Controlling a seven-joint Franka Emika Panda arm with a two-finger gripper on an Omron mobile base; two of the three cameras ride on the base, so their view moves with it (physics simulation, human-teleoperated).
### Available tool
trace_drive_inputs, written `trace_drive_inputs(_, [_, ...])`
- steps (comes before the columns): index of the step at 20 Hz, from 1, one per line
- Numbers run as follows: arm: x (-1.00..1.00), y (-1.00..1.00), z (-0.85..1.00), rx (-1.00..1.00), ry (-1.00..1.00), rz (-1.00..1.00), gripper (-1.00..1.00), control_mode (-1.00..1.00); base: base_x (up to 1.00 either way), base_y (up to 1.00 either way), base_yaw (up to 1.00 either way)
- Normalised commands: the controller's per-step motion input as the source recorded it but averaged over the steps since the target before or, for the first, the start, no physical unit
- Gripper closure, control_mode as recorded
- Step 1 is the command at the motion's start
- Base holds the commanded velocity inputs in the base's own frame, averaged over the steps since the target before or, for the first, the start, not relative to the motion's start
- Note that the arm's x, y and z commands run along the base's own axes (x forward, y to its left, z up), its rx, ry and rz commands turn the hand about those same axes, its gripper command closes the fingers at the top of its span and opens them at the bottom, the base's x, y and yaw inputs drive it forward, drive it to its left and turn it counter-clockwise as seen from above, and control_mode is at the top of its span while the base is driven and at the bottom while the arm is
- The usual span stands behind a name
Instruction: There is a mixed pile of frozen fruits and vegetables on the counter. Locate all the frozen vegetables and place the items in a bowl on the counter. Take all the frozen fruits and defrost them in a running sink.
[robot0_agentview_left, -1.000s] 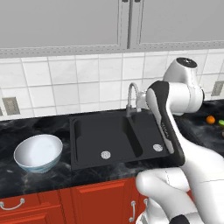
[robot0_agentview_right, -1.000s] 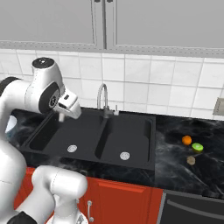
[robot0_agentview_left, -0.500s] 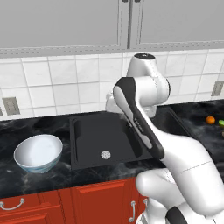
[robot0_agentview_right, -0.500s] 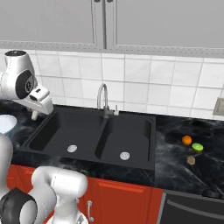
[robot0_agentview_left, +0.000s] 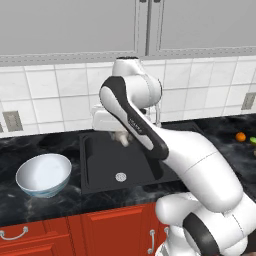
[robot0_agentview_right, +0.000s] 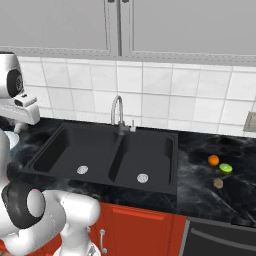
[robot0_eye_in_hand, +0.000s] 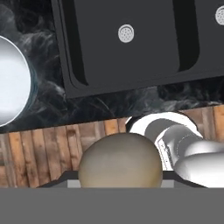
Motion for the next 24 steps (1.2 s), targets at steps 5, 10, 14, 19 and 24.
trace_drive_inputs(5, [0.0,0.5,-0.17,0.0,0.0,0.03,1.0,-1.0,0.0,0.0,0.0])
trace_drive_inputs(10, [0.0,0.46,-0.17,0.0,0.0,0.03,1.0,-1.0,0.0,0.0,0.0])
trace_drive_inputs(14, [0.08,0.44,-0.15,0.0,-0.02,0.05,1.0,-1.0,0.0,0.0,0.0])
trace_drive_inputs(19, [0.21,0.46,-0.11,0.04,-0.03,0.06,1.0,-1.0,0.0,0.0,0.0])
trace_drive_inputs(24, [0.33,0.54,-0.07,0.05,0.0,0.08,1.0,-1.0,0.0,0.0,0.0])
